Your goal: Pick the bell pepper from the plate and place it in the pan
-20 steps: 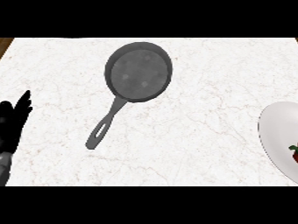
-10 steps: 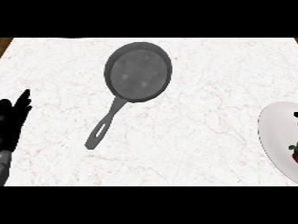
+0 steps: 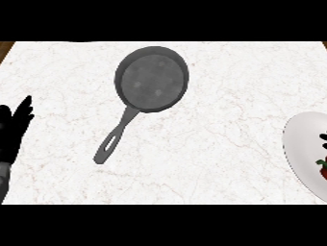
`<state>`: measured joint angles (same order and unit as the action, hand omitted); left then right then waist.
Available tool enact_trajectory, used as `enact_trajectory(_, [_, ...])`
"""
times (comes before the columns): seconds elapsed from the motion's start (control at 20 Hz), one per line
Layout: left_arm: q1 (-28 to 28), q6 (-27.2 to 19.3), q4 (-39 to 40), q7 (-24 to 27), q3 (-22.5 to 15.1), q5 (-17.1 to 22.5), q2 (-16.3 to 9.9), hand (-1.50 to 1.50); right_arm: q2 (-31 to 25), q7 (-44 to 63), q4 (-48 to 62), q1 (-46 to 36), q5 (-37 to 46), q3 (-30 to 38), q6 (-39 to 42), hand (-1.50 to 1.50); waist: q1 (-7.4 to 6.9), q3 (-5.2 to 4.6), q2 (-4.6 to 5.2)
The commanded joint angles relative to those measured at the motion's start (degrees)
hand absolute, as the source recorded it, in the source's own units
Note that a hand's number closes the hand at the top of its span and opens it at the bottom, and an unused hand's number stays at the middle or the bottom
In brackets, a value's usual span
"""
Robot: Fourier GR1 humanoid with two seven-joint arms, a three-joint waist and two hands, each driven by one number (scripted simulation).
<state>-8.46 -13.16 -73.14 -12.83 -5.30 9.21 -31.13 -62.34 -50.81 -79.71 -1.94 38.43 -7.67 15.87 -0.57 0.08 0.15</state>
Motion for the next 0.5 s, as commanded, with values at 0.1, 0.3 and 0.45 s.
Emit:
enact_trajectory(0.1, [1.7,0.7,2.0,3.4,1.3,-2.2,2.2,0.0,2.7,-7.5,8.2,-2.8,5.8,-2.1,-1.3,-1.5,0.2,-0.07,-0.06])
enact_trajectory(0.3, [-1.1,2.9,3.1,1.0,3.8,-2.0,1.0,0.0,3.8,-6.9,5.3,-0.9,6.6,-2.2,-2.0,-1.5,0.8,-0.09,-0.13])
enact_trajectory(0.45, [3.1,2.9,-3.0,-0.1,3.8,-2.5,1.5,0.0,5.3,-8.4,10.9,-6.9,8.4,-2.4,0.1,-1.5,0.06,-0.07,-0.15])
